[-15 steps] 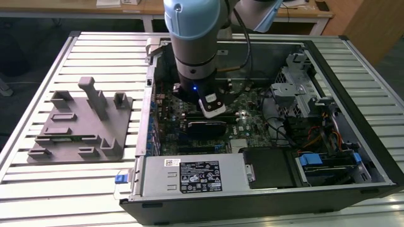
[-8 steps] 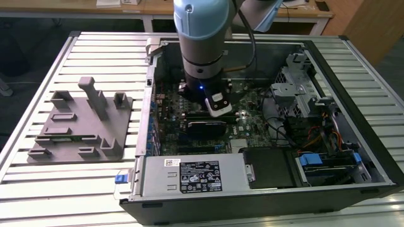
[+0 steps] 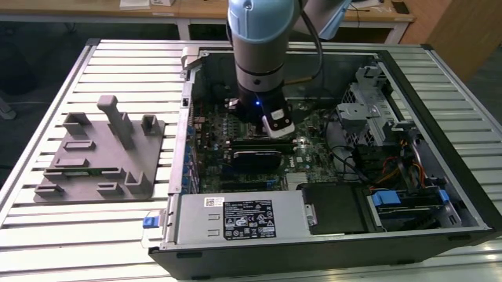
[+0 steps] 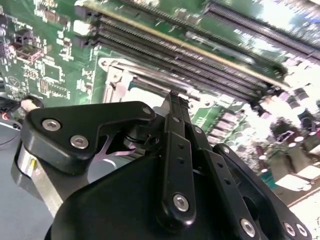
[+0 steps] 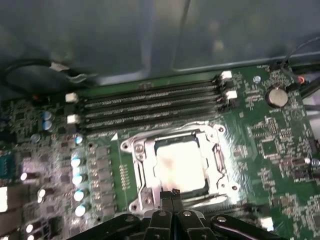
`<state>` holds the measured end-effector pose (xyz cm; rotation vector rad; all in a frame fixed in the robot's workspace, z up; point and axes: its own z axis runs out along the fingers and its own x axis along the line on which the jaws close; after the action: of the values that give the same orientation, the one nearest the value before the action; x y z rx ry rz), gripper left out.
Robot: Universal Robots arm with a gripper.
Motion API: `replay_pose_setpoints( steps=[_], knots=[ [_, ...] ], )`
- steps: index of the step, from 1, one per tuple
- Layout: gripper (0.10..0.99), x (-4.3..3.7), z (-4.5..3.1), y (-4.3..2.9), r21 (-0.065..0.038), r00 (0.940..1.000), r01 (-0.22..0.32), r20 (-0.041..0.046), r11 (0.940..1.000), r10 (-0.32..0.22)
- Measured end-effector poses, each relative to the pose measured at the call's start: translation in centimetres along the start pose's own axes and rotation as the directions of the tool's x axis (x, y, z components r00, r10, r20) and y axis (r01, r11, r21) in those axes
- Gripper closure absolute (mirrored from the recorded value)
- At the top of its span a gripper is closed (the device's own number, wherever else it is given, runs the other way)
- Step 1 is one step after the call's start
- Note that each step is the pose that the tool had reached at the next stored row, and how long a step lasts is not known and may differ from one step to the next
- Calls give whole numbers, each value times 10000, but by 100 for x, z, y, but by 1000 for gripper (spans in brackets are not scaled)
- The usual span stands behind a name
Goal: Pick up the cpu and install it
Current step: 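Install the second cpu locking lever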
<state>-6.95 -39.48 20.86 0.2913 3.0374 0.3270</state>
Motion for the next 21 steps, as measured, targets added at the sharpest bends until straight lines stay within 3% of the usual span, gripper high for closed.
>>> replay_pose_setpoints(
  steps=[12,17,21],
  knots=[
    [980,-106,85,244,481,10000,12,-69,9988,-9],
    [980,-99,97,307,501,10000,14,-69,9987,-10],
    [980,-100,43,328,503,10000,15,-69,9987,-12]
  ],
)
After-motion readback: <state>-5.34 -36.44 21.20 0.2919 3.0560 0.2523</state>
